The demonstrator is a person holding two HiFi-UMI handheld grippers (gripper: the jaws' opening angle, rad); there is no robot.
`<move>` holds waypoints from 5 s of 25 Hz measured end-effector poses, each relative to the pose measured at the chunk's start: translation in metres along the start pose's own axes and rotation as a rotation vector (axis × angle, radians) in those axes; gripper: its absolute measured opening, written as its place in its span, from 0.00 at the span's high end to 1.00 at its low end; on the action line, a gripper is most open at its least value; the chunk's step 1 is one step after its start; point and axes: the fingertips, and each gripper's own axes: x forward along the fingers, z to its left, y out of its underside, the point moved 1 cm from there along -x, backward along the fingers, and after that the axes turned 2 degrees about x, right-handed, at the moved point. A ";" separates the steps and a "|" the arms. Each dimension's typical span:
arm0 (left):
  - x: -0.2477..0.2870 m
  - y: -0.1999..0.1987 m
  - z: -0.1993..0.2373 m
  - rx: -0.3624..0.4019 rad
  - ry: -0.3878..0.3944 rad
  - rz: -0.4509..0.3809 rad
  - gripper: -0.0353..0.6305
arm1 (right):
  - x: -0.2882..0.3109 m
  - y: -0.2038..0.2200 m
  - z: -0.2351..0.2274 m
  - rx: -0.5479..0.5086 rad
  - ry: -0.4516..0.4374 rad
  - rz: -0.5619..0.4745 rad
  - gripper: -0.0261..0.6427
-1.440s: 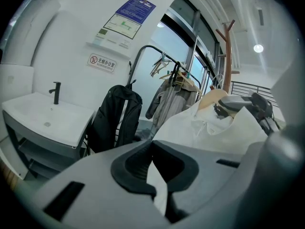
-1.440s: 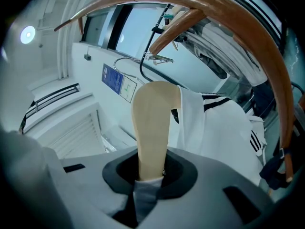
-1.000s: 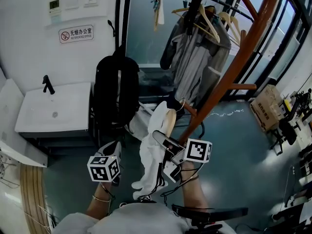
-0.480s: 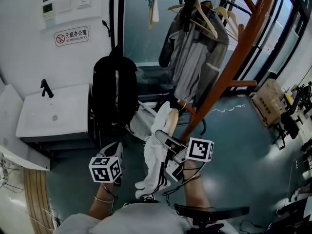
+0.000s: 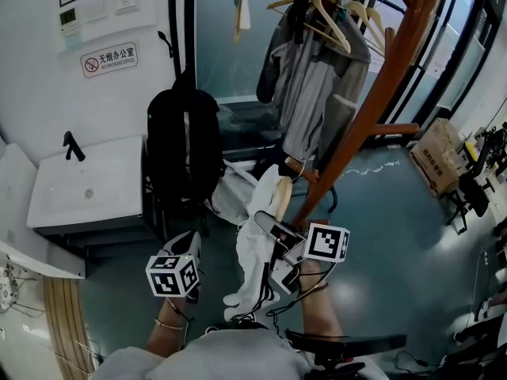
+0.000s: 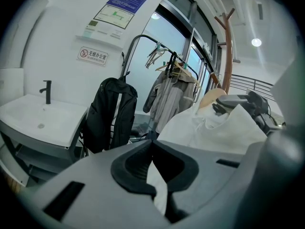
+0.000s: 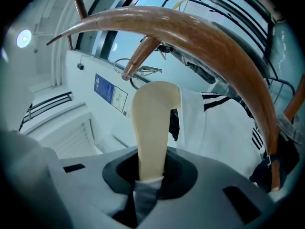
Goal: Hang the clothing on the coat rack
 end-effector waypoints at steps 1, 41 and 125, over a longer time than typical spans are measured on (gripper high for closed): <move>0.001 0.001 -0.001 0.003 0.002 0.003 0.94 | -0.001 0.000 -0.002 0.001 0.004 -0.001 0.85; 0.027 0.016 -0.032 0.089 0.075 0.085 0.94 | -0.032 0.005 -0.046 0.069 0.057 -0.062 0.85; -0.063 0.045 -0.143 0.051 0.202 -0.014 0.93 | -0.220 0.048 -0.025 -0.451 0.619 -0.381 0.91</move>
